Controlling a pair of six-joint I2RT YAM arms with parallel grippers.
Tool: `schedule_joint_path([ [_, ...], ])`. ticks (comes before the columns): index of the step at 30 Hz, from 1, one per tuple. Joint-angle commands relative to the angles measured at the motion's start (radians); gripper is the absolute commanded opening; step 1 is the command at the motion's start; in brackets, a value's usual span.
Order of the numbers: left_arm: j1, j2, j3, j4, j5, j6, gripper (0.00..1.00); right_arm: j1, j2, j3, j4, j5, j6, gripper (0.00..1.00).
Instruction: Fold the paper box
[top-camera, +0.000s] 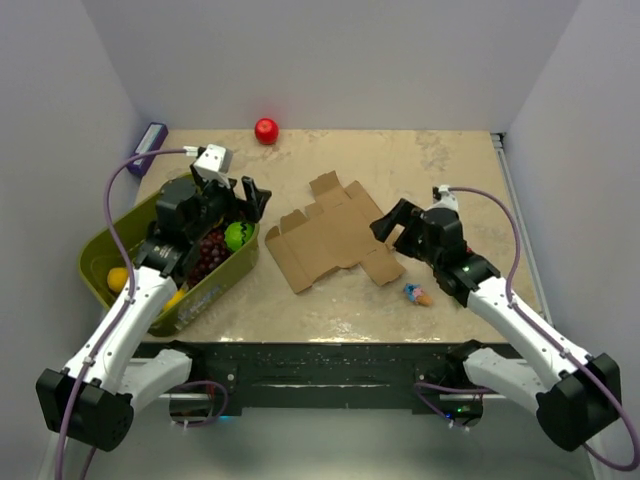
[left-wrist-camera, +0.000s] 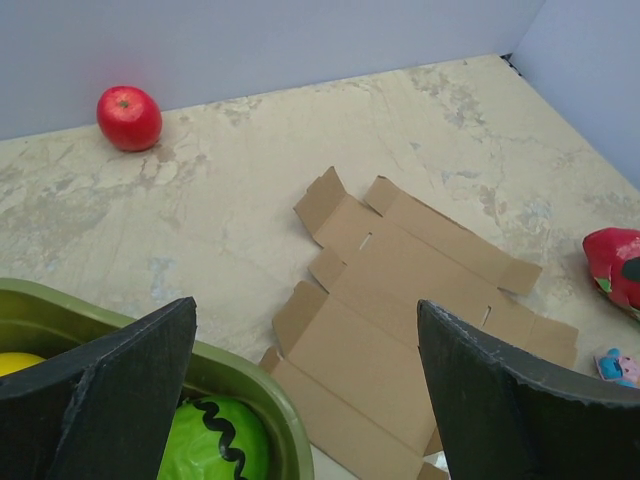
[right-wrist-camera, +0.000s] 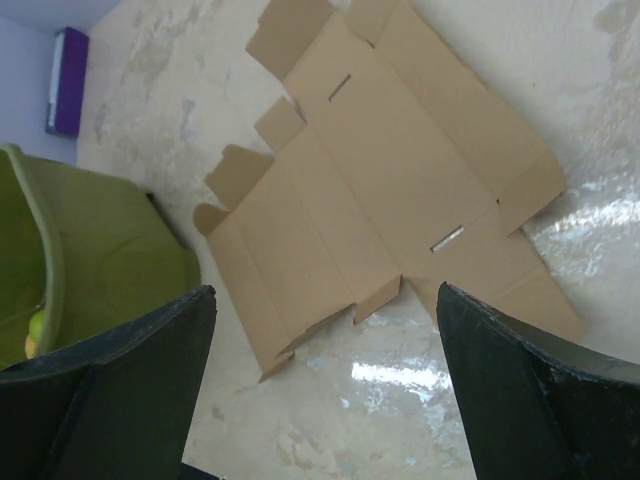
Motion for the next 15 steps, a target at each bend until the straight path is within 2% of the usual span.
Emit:
schedule_joint_path([
  [1, -0.016, 0.009, -0.008, 0.045, 0.028, 0.025, 0.95, 0.05, 0.03, -0.051, 0.032, 0.075, 0.119, 0.94],
  [6, -0.056, 0.041, -0.007, 0.039, 0.025, 0.037, 0.93, 0.119, 0.01, -0.149, 0.035, 0.072, 0.222, 0.92],
  [15, -0.14, 0.077, 0.0, 0.015, -0.015, 0.069, 0.92, 0.157, -0.062, -0.24, -0.066, 0.058, 0.335, 0.92],
])
